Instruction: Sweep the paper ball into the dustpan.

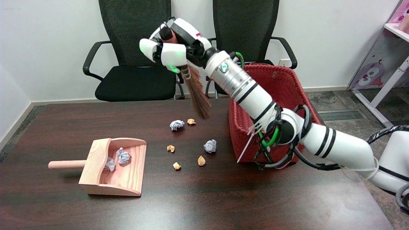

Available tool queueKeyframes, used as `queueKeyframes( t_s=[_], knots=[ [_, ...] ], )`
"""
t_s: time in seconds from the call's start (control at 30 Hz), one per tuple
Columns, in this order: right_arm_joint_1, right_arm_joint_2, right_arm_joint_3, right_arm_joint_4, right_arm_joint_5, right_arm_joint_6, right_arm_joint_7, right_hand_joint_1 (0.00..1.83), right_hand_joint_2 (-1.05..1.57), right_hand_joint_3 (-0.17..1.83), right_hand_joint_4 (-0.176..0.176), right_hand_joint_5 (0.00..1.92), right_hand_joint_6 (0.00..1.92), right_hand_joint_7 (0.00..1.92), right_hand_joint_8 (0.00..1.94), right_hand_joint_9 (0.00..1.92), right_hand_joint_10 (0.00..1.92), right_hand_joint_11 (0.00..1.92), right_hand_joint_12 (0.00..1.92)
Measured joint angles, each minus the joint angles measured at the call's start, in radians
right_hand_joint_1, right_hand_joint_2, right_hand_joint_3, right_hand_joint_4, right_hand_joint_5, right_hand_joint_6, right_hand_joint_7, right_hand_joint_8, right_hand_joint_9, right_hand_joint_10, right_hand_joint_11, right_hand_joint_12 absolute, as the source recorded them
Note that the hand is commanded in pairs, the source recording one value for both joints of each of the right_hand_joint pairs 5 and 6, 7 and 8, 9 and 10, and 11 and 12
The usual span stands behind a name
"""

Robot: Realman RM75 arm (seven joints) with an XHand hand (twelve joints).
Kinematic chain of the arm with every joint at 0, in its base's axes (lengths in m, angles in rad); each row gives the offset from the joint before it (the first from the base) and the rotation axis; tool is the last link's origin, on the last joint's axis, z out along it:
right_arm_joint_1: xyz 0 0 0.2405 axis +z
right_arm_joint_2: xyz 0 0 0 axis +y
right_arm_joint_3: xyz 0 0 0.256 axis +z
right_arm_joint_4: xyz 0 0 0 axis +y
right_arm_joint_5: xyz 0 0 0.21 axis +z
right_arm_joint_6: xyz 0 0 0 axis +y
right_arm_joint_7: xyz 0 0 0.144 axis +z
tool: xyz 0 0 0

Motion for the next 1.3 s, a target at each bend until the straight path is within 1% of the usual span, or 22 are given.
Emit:
queueKeyframes(
  t_s=[0.13, 0.53, 0.9, 1.17, 1.23, 1.3],
  knots=[
    [-0.035, -0.011, -0.001, 0.014, 0.008, -0.023, -0.012, 0.89, 1.1, 1.46, 0.176, 1.92, 1.92, 1.92, 1.92, 1.92, 1.92, 1.92, 1.92],
    [-0.208, -0.018, 0.017, 0.013, 0.005, -0.08, -0.035, 0.89, 1.07, 1.44, 0.176, 1.92, 1.92, 1.92, 1.92, 1.92, 1.92, 1.92, 1.92],
    [-0.402, -0.019, 0.125, -0.04, -0.102, -0.099, -0.044, 0.9, 1.06, 1.41, 0.176, 1.92, 1.92, 1.92, 1.92, 1.92, 1.92, 1.92, 1.92],
    [-0.502, -0.017, 0.196, -0.081, -0.169, -0.099, -0.047, 0.9, 0.99, 1.45, 0.172, 1.92, 1.92, 1.92, 1.92, 1.92, 1.92, 1.92, 1.92],
    [-0.515, -0.017, 0.204, -0.084, -0.178, -0.098, -0.047, 0.9, 0.97, 1.47, 0.155, 1.92, 1.92, 1.92, 1.92, 1.92, 1.92, 1.92, 1.92],
    [-0.526, -0.016, 0.209, -0.085, -0.186, -0.095, -0.047, 0.9, 0.96, 1.48, 0.157, 1.92, 1.92, 1.92, 1.92, 1.92, 1.92, 1.92, 1.92]
  ],
)
